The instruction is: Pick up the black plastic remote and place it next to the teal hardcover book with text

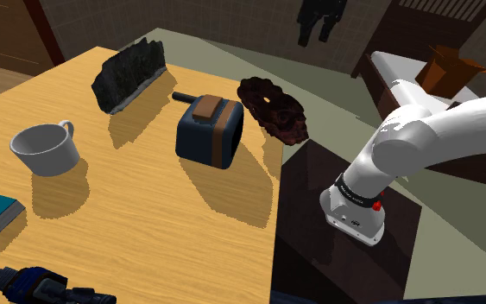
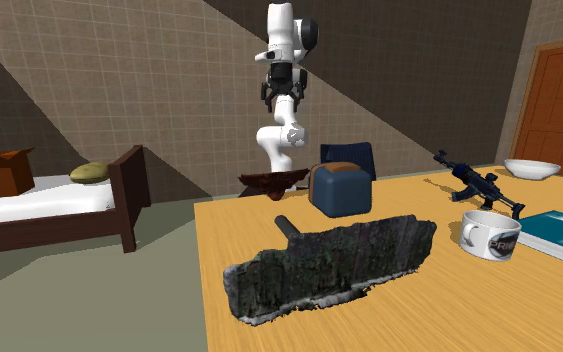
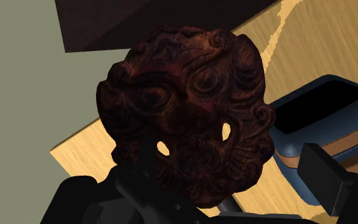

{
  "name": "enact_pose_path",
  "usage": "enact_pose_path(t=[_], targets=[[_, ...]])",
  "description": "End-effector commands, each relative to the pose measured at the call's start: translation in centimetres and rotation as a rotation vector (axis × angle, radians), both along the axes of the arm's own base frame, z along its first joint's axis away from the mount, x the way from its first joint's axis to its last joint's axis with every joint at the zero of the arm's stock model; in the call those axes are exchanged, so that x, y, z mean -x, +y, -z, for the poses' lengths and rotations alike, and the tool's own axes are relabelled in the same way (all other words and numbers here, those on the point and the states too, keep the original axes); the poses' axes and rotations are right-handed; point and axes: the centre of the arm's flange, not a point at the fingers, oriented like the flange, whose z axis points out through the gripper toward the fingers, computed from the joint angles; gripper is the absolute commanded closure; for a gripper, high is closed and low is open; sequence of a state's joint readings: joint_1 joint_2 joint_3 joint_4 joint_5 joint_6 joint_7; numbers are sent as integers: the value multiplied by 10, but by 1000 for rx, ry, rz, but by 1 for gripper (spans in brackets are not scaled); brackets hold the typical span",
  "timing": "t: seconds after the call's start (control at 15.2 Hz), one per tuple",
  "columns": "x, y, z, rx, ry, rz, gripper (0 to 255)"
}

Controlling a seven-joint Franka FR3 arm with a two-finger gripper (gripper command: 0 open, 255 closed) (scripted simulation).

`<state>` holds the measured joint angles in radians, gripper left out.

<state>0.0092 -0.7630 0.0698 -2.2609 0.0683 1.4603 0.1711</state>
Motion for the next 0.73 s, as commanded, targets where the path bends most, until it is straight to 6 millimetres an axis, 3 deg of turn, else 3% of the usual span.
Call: enact_pose_path(t=[0.0, 0.66], targets=[[0, 0, 0, 0, 0, 0, 0], [-100, -3, 85, -24, -7, -172, 0]])
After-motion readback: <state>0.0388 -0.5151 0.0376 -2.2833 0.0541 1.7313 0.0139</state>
